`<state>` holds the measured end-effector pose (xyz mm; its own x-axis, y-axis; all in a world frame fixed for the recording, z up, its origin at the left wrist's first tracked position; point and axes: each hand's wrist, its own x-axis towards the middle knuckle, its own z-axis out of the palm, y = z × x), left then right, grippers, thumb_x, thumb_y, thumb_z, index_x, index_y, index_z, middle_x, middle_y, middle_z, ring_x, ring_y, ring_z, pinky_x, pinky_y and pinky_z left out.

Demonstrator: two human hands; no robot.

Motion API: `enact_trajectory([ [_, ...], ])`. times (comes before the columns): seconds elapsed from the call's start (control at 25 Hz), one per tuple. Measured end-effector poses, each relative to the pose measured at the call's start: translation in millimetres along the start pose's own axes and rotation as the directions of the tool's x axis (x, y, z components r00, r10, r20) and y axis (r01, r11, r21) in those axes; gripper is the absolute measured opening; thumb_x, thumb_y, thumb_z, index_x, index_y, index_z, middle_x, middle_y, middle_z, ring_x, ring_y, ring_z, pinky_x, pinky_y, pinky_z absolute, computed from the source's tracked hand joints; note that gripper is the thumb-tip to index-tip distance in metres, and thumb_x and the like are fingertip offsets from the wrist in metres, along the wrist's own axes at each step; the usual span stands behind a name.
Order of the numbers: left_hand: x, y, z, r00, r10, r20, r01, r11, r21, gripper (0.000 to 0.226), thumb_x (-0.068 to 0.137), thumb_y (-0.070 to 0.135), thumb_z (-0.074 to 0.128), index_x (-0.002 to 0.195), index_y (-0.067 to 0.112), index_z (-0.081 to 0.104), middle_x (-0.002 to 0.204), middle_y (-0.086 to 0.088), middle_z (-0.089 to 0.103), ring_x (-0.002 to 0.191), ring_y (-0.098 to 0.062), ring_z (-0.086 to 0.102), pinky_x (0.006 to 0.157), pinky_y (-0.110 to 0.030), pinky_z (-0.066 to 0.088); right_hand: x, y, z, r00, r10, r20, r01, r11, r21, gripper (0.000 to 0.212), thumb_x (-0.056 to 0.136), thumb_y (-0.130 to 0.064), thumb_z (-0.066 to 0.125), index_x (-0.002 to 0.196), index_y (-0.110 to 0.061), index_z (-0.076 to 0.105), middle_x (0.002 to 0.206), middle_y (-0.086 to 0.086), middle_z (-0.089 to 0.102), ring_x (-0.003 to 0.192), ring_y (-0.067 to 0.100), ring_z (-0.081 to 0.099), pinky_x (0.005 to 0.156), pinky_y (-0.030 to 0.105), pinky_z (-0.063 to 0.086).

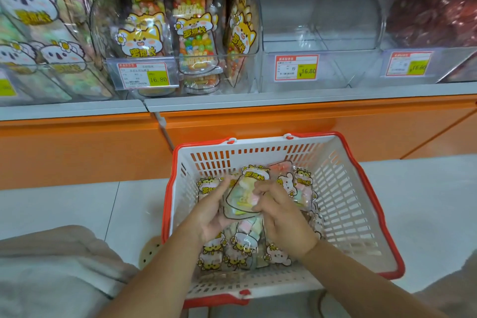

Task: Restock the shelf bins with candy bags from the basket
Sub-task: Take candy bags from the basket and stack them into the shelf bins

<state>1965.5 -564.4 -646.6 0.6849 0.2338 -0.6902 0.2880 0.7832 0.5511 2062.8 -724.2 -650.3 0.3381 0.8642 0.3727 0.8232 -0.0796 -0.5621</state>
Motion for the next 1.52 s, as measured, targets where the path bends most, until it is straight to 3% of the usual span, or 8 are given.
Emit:
enact_trajectory([
  [0.2, -8, 5, 9, 0.996, 0.078, -0.041, -0.072, 0.988, 0.139, 0.119, 0.052, 0.018, 0.094, 0.150, 0.013, 0.027, 0.129, -0.013, 0.064, 0.116, -0.027, 0.063, 0.100, -0.042, 0.049, 0, -10, -32, 0.991, 0.135, 0.015, -0.136, 0.987, 0.090, 0.061, 0.070, 0.021, 0.046, 0.110, -0.026, 0.053, 0.134, -0.002, 0.043, 0.135, 0.014, 0.034, 0.111, 0.036, 0.034],
  [0.32, -12, 11, 21, 0.991, 0.136, 0.011, -0.136, 0.971, 0.196, 0.136, 0.038, 0.031, 0.099, 0.151, 0.036, 0.024, 0.151, -0.008, 0.042, 0.129, -0.022, 0.053, 0.109, -0.044, 0.040, 14, -24, -60, 0.676, 0.727, 0.118, -0.642, 0.503, 0.579, 0.052, 0.094, -0.029, 0.060, 0.140, -0.036, 0.038, 0.135, -0.018, 0.044, 0.130, 0.008, 0.041, 0.109, 0.036, 0.035],
  [0.4, -19, 10, 35, 0.986, 0.151, 0.071, -0.164, 0.954, 0.250, 0.140, 0.033, 0.037, 0.100, 0.149, 0.042, 0.023, 0.157, -0.003, 0.033, 0.133, -0.021, 0.047, 0.111, -0.047, 0.036, 18, -27, -69, 0.552, 0.731, 0.402, -0.745, 0.216, 0.631, 0.083, 0.077, -0.060, 0.066, 0.148, -0.041, 0.025, 0.138, -0.018, 0.047, 0.127, 0.012, 0.048, 0.106, 0.043, 0.041],
  [0.68, -47, 7, 74, 0.972, 0.231, 0.048, -0.235, 0.938, 0.255, 0.066, 0.093, 0.029, 0.061, 0.150, 0.034, 0.028, 0.156, 0.001, 0.031, 0.112, -0.001, 0.054, 0.098, -0.039, 0.046, 8, -22, -83, 0.647, 0.598, 0.473, -0.542, -0.076, 0.837, 0.050, 0.087, -0.008, 0.067, 0.134, -0.018, 0.050, 0.126, 0.011, 0.064, 0.117, 0.033, 0.061, 0.103, 0.058, 0.042],
  [1.12, -66, 16, 111, 0.850, 0.526, 0.018, -0.406, 0.633, 0.659, 0.022, 0.101, 0.050, 0.027, 0.115, 0.052, 0.043, 0.113, 0.031, 0.041, 0.115, 0.000, 0.036, 0.094, -0.016, 0.030, 13, -27, -85, 0.677, 0.574, 0.460, -0.499, -0.100, 0.861, 0.062, 0.087, -0.001, 0.063, 0.137, -0.029, 0.040, 0.116, -0.003, 0.071, 0.103, 0.010, 0.068, 0.075, 0.025, 0.058],
  [1.24, -77, 29, 124, 0.749, 0.655, 0.100, -0.461, 0.406, 0.789, 0.028, 0.100, 0.049, 0.017, 0.105, 0.051, 0.045, 0.100, 0.034, 0.039, 0.110, 0.004, 0.030, 0.087, -0.003, 0.021, 23, -31, -100, 0.722, 0.515, 0.462, -0.494, -0.085, 0.866, 0.069, 0.085, -0.009, 0.070, 0.142, -0.027, 0.036, 0.125, 0.000, 0.066, 0.114, 0.017, 0.064, 0.096, 0.036, 0.052],
  [1.36, -82, 54, 139, 0.692, 0.695, 0.196, -0.527, 0.301, 0.795, 0.052, 0.099, 0.056, 0.017, 0.141, 0.035, 0.039, 0.125, 0.027, 0.034, 0.128, 0.002, 0.025, 0.104, -0.018, 0.015, 44, -41, -128, 0.805, 0.444, 0.393, -0.450, 0.028, 0.892, 0.069, 0.079, -0.011, 0.072, 0.141, -0.015, 0.042, 0.133, 0.014, 0.060, 0.123, 0.030, 0.056, 0.106, 0.047, 0.043],
  [1.52, -91, 127, 165, 0.551, 0.768, 0.328, -0.588, 0.078, 0.805, 0.042, 0.102, 0.049, 0.022, 0.123, 0.030, 0.053, 0.122, 0.016, 0.042, 0.123, -0.005, 0.031, 0.105, -0.022, 0.021, 106, -51, -187, 0.862, 0.451, 0.231, -0.357, 0.216, 0.909, 0.061, 0.076, -0.007, 0.071, 0.133, -0.008, 0.051, 0.121, 0.019, 0.065, 0.109, 0.034, 0.065, 0.087, 0.043, 0.057],
])
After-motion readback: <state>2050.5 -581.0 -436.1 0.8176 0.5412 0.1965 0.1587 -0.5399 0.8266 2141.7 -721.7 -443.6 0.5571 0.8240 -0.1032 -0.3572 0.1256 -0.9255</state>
